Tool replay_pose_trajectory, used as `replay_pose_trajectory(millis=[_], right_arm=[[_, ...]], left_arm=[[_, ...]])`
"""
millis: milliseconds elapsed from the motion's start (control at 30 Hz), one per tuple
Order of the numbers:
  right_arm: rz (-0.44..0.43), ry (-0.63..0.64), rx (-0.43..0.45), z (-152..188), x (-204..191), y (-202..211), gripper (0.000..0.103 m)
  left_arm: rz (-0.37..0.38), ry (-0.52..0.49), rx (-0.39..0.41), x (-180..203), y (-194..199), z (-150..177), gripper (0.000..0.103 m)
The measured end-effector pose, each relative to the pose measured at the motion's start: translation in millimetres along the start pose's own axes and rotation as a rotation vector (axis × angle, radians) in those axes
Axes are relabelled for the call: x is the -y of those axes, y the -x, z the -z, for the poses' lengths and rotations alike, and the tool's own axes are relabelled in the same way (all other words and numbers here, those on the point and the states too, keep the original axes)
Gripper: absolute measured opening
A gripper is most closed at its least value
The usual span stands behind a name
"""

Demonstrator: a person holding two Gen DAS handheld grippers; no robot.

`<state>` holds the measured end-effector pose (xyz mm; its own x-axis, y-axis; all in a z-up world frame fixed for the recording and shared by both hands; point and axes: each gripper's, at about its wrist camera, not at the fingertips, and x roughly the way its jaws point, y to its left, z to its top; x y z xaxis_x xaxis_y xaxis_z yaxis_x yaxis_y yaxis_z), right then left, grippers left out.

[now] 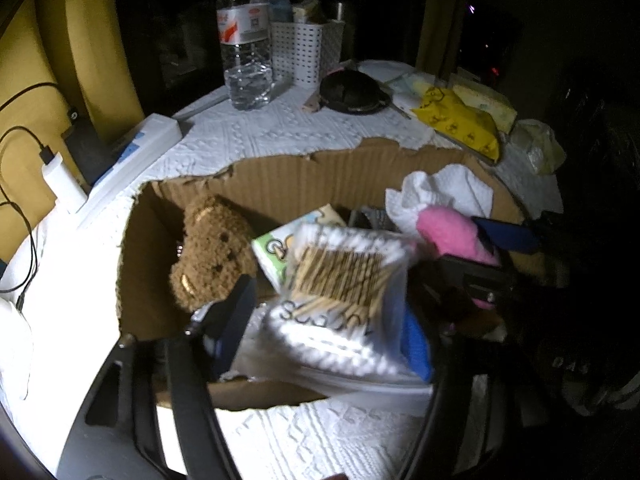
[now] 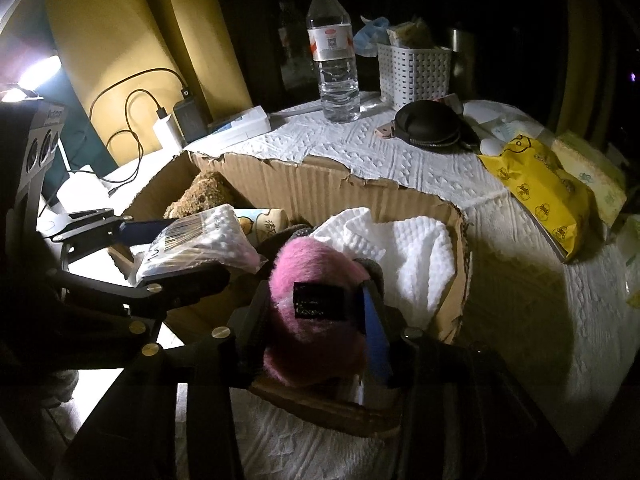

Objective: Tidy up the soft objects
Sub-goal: 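Open the left tool to release the swab bag while the right tool releases the pink toy in the box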

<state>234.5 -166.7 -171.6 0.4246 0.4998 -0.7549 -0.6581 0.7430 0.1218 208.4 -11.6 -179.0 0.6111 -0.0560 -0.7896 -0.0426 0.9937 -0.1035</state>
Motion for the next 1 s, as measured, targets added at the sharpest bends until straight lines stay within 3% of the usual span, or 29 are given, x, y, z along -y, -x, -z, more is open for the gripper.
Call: replay_pose_trajectory(millis=[367, 1000], right_arm=[[0.028, 0.003, 0.021, 2.0, -2.6, 19.3, 0.054], [0.047, -0.001, 0.044, 5.4, -6.6, 36.5, 0.057]], left_arm=[[0.011, 0.008, 0.045, 2.8, 21.6, -2.0, 0.081], [0.002, 0.055, 0.099, -14.4, 58.3, 7.5, 0.083]])
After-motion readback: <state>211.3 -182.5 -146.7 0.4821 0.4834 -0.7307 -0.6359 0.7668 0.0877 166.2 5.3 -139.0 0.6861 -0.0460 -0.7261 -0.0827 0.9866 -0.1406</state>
